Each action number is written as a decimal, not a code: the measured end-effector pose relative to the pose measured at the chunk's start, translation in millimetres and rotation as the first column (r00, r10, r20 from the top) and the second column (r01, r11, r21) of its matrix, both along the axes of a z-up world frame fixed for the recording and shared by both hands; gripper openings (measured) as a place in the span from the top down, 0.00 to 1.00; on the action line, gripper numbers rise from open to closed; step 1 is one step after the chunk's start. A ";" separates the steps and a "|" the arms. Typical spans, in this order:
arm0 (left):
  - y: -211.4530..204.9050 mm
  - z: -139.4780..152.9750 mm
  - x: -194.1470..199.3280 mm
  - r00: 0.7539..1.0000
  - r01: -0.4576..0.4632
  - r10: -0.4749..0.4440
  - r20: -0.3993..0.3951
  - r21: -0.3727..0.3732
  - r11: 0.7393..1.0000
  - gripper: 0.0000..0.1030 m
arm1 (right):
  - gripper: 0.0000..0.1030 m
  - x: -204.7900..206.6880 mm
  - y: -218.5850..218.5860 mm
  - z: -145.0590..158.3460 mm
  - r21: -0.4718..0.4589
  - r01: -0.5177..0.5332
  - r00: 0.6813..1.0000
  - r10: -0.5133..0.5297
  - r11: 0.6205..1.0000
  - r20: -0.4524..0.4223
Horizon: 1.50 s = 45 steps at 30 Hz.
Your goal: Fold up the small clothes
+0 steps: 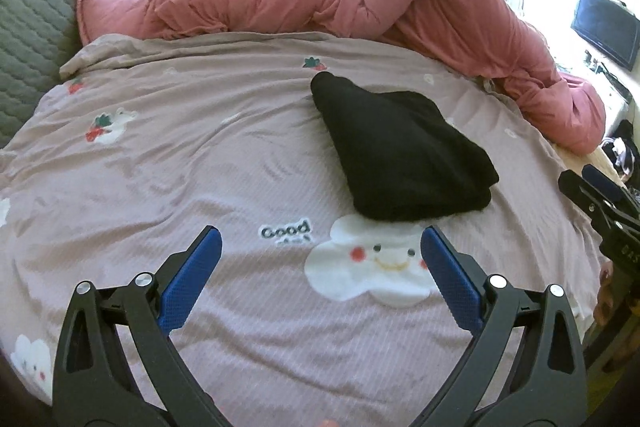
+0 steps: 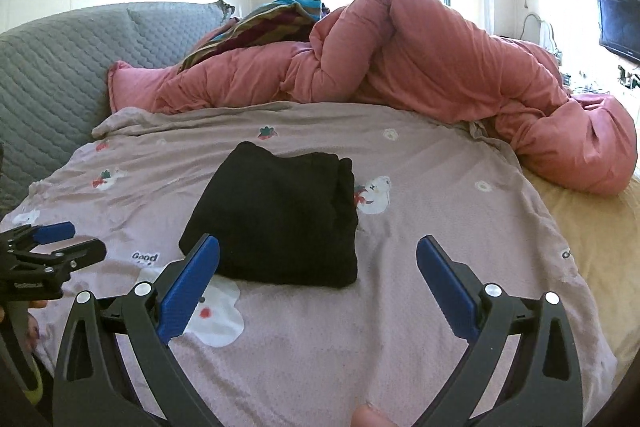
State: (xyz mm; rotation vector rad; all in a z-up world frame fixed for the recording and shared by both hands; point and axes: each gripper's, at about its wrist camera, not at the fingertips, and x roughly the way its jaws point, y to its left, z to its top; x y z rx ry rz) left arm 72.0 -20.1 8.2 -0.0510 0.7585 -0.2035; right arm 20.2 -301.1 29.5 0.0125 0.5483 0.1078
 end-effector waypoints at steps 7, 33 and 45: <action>12.5 -8.3 -18.6 0.999 -0.026 0.025 -0.030 -0.018 1.000 0.09 | 0.05 -16.1 9.0 -13.0 -0.013 -0.012 0.999 0.011 1.000 -0.044; 17.5 -39.2 -27.1 0.993 -0.068 0.069 -0.097 0.020 0.998 0.09 | 0.05 -26.0 25.1 -52.4 -0.002 0.010 0.990 -0.010 1.000 -0.142; 17.2 -38.9 -27.7 0.992 -0.075 0.077 -0.096 0.029 0.997 0.09 | 0.05 -27.2 26.4 -52.5 -0.007 0.010 0.989 -0.011 1.000 -0.145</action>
